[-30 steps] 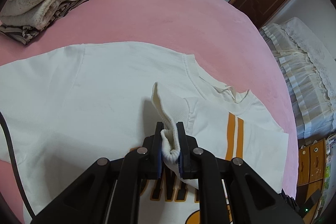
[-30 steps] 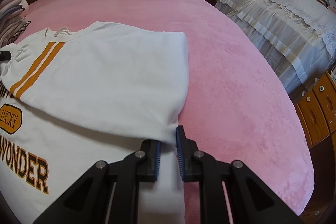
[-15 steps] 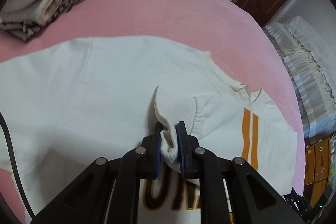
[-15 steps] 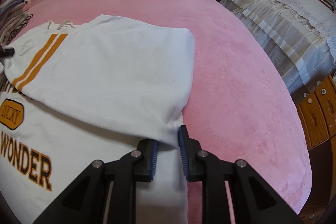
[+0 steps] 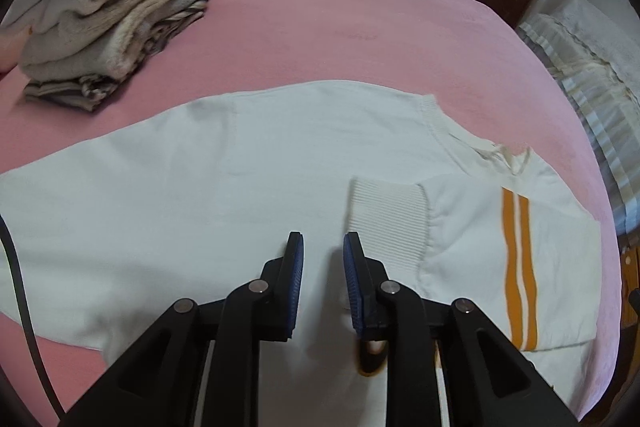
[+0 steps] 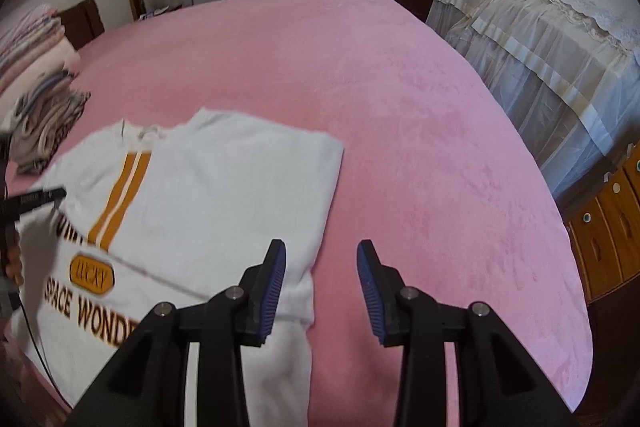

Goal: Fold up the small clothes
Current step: 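Open the left tool and smooth the folded sleeve flat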

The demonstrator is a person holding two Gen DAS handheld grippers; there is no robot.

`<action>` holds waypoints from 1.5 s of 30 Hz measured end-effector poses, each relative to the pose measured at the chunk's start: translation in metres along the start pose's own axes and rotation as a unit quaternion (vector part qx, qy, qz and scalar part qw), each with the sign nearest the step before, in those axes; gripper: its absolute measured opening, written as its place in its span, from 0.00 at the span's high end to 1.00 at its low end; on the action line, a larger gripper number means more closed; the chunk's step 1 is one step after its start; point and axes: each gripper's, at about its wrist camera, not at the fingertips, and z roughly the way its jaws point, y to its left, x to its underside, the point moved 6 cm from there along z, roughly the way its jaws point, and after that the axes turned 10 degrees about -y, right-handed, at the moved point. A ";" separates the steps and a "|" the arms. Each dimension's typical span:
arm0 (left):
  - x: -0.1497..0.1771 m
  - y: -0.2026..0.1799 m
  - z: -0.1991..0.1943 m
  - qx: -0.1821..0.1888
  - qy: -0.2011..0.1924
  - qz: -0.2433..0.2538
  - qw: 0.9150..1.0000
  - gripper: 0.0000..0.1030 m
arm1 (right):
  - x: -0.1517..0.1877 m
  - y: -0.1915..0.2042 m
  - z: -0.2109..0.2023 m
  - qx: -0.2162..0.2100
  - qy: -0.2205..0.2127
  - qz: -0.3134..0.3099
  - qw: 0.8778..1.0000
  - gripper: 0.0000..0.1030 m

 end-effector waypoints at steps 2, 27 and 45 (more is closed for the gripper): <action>-0.005 0.014 -0.006 -0.005 -0.003 -0.022 1.000 0.82 | -0.011 -0.002 0.020 -0.003 0.004 0.009 1.000 0.64; 0.014 -0.087 0.024 0.009 0.020 0.123 0.992 0.80 | -0.032 -0.021 0.166 0.045 0.087 -0.022 0.995 0.94; 0.023 -0.082 -0.030 0.010 -0.009 0.124 0.992 0.42 | 0.007 0.025 0.038 -0.084 0.049 0.008 0.995 0.94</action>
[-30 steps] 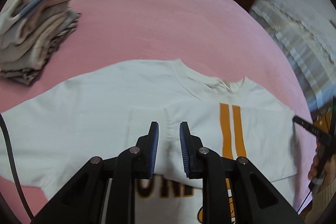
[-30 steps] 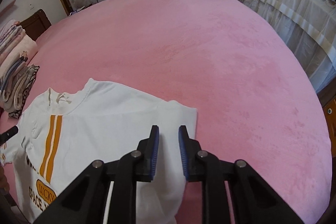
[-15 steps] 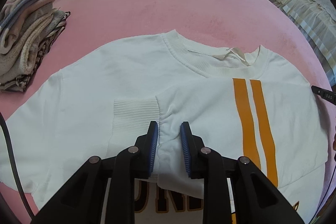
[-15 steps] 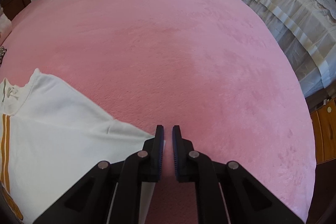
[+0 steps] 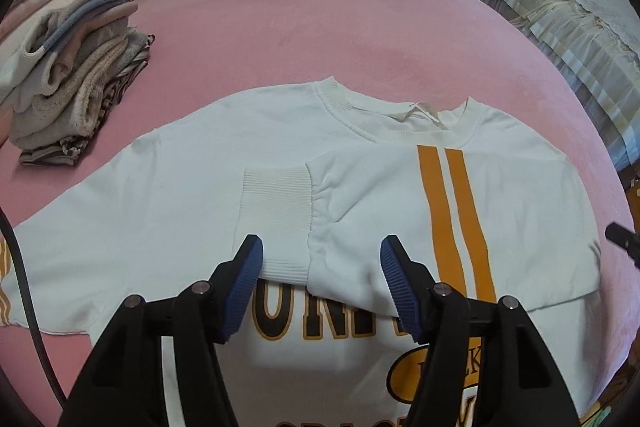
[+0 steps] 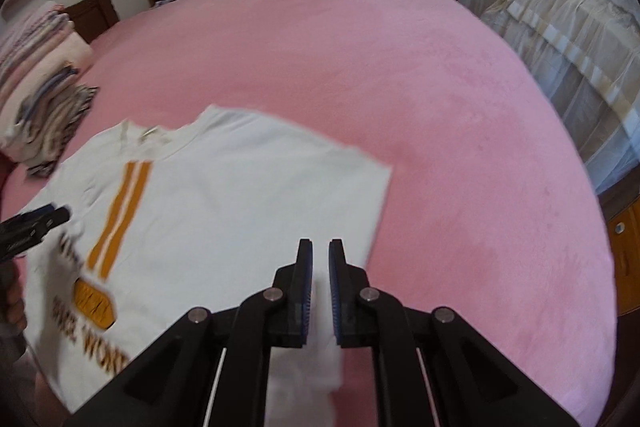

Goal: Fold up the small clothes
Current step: 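Open the left tool and smooth the folded sleeve flat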

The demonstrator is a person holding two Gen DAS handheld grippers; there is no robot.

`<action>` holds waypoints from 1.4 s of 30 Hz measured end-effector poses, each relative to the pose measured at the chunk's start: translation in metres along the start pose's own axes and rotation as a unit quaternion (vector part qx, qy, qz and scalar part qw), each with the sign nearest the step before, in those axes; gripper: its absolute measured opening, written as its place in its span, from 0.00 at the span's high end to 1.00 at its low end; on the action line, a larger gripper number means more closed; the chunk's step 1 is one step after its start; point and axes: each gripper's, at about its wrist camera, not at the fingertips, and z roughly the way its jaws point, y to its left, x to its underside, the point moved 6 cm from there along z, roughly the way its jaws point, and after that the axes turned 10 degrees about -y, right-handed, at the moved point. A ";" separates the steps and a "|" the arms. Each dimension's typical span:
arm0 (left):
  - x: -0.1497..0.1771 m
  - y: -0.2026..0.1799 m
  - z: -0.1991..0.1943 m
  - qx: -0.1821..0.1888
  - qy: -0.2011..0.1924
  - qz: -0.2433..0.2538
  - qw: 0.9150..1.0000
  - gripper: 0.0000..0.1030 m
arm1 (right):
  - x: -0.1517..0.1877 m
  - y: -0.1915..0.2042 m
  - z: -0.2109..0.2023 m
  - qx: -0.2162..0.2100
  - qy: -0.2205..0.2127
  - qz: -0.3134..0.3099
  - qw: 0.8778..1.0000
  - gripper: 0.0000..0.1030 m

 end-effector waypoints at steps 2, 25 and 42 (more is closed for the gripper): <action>0.005 -0.001 0.006 0.003 0.010 -0.008 1.000 0.42 | 0.017 0.012 -0.001 -0.015 0.004 0.004 1.000 0.94; 0.015 0.003 0.027 -0.004 0.037 0.014 0.999 0.56 | 0.066 -0.004 0.006 0.020 0.040 0.022 0.999 1.00; 0.005 -0.004 -0.065 0.026 -0.010 0.000 1.000 0.27 | 0.061 0.063 -0.056 -0.019 0.002 0.007 1.000 1.00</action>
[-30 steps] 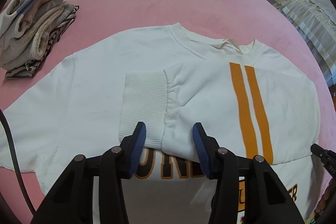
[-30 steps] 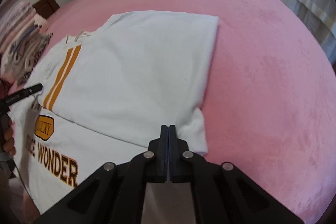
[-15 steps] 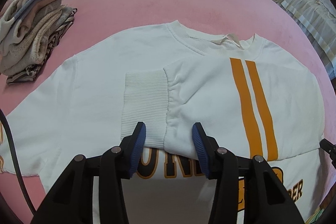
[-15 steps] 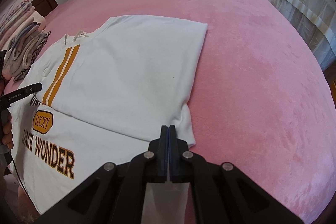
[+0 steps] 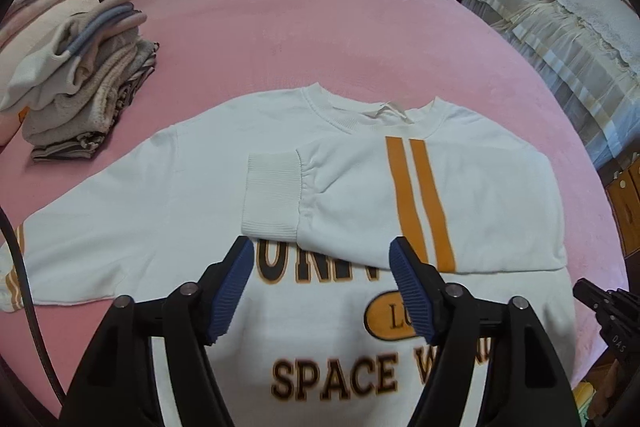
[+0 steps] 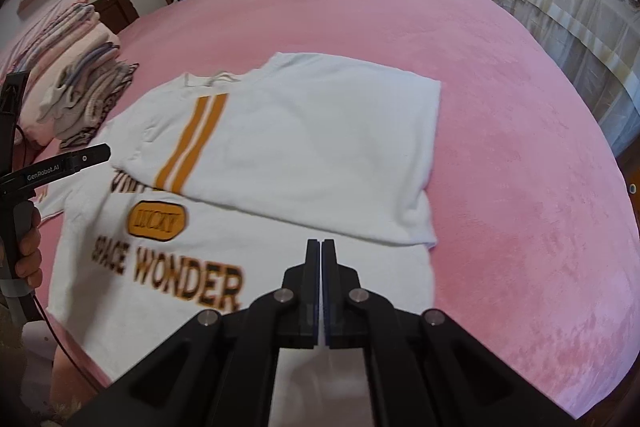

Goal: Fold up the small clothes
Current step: 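Move the left tool to the cuff of the other striped sleeve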

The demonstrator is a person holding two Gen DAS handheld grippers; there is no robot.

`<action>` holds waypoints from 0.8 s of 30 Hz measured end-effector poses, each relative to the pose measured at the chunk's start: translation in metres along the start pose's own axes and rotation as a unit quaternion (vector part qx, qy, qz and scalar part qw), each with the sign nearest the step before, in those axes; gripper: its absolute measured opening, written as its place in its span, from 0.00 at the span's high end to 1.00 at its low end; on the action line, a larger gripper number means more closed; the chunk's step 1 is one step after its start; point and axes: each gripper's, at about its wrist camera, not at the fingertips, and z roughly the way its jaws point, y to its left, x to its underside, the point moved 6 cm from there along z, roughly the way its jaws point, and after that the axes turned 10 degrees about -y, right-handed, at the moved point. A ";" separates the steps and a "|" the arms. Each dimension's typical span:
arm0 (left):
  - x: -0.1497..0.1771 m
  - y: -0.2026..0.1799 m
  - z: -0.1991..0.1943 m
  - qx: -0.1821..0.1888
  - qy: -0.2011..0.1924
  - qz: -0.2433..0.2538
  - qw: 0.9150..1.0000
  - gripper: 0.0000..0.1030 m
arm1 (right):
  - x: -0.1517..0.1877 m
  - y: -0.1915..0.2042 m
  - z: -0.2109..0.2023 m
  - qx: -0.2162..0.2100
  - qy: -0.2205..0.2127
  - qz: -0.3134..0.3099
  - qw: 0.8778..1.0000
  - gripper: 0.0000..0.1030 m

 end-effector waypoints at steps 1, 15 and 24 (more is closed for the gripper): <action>0.000 0.002 -0.010 0.001 -0.006 -0.004 1.000 0.25 | 0.000 0.006 -0.005 -0.005 -0.003 -0.002 1.000 1.00; 0.015 0.056 -0.117 -0.029 -0.060 -0.029 0.997 0.10 | -0.002 0.111 -0.052 -0.066 -0.033 -0.062 0.995 1.00; 0.034 0.131 -0.162 -0.083 -0.075 -0.066 0.992 0.07 | -0.010 0.186 -0.065 -0.101 -0.049 -0.117 0.987 0.98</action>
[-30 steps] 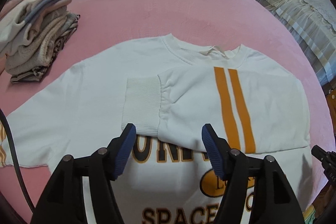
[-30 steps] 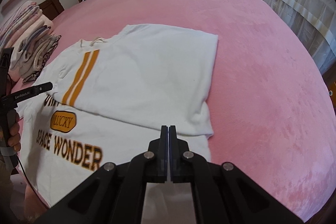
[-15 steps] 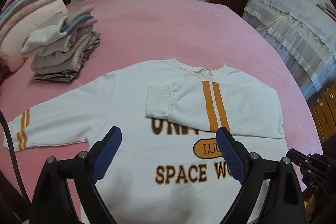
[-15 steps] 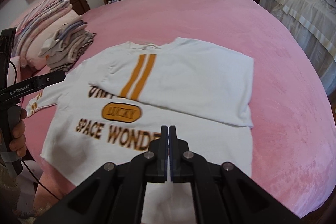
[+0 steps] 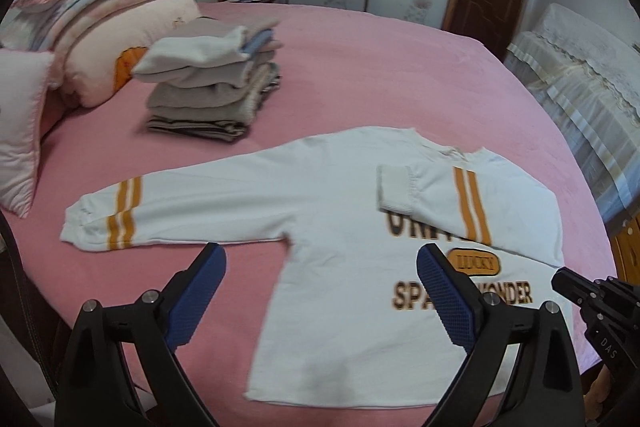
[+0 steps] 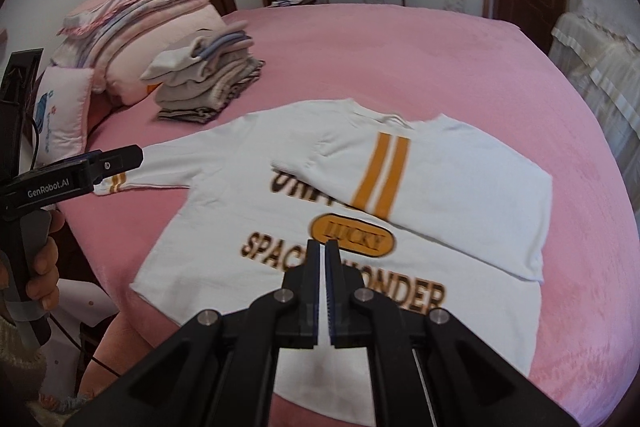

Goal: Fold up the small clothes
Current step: 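Move the left tool to the cuff of the other striped sleeve, then close the left tool on the ribbed cuff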

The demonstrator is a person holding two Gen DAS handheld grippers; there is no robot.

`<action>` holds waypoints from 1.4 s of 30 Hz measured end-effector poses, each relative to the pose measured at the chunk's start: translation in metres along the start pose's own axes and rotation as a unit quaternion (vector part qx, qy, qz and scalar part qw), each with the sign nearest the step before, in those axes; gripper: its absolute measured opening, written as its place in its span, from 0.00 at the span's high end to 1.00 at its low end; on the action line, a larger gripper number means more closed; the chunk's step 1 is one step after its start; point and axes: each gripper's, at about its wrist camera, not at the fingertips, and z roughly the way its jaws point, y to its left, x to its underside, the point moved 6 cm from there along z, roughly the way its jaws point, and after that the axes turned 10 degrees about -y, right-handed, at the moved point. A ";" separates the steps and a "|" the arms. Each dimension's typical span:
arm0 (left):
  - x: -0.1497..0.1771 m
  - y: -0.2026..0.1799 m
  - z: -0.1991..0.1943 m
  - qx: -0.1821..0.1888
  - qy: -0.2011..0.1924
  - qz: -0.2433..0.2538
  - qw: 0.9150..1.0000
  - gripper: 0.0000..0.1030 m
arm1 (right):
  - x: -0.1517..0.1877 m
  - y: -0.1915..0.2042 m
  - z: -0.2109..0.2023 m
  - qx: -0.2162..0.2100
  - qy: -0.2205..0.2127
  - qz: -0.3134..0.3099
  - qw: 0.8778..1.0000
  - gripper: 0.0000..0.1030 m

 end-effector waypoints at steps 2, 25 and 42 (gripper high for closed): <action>0.001 0.026 -0.003 -0.027 -0.005 -0.008 1.000 0.07 | -0.006 0.018 0.004 -0.003 -0.003 -0.019 1.000 0.98; 0.095 0.340 0.059 -0.165 0.038 -0.340 0.925 0.23 | -0.024 0.202 0.152 -0.079 0.031 -0.129 0.988 0.97; 0.096 0.373 0.131 -0.119 -0.007 -0.427 0.896 0.26 | -0.010 0.211 0.179 -0.082 0.051 -0.132 0.987 0.97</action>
